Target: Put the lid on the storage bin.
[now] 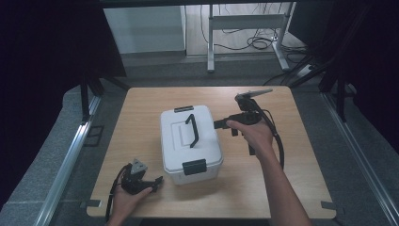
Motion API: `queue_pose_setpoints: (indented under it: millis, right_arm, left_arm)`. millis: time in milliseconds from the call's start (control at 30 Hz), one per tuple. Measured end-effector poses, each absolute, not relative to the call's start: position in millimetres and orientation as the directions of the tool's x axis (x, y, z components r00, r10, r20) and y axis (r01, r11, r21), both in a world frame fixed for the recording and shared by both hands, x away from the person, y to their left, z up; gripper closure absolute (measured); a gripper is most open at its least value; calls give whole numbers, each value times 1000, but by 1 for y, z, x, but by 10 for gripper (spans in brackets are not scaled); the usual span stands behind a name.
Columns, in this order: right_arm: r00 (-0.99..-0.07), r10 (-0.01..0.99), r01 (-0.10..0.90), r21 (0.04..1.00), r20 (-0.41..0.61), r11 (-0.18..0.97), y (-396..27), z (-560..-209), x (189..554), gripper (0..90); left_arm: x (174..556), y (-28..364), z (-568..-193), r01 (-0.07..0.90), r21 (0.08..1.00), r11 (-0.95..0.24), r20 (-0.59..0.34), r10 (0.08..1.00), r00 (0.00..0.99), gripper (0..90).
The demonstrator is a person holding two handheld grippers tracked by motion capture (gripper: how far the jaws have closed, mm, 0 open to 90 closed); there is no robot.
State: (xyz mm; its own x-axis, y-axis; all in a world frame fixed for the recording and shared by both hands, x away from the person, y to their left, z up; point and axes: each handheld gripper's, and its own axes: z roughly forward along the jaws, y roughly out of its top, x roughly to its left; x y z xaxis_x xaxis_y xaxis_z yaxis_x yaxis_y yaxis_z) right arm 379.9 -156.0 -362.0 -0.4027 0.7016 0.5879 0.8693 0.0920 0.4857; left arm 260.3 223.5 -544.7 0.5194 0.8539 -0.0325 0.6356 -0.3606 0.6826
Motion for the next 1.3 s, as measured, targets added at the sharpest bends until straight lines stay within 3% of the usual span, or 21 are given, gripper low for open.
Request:
queue_pose_setpoints:
  millis: [267, 1000, 1300]
  right_arm:
    - [-425, 706, 835, 546, 566, 66, -197, -377, 368, 529]
    - [-364, 698, 847, 530, 616, -25, -270, -466, 333, 514]
    - [-382, 688, 848, 530, 617, -5, -272, -469, 336, 498]
  left_arm:
    - [260, 223, -545, 635, 684, -359, -33, 854, 519, 125]
    - [260, 223, -545, 636, 685, -356, -36, 855, 517, 125]
    - [260, 223, -545, 636, 685, -355, -36, 855, 517, 125]
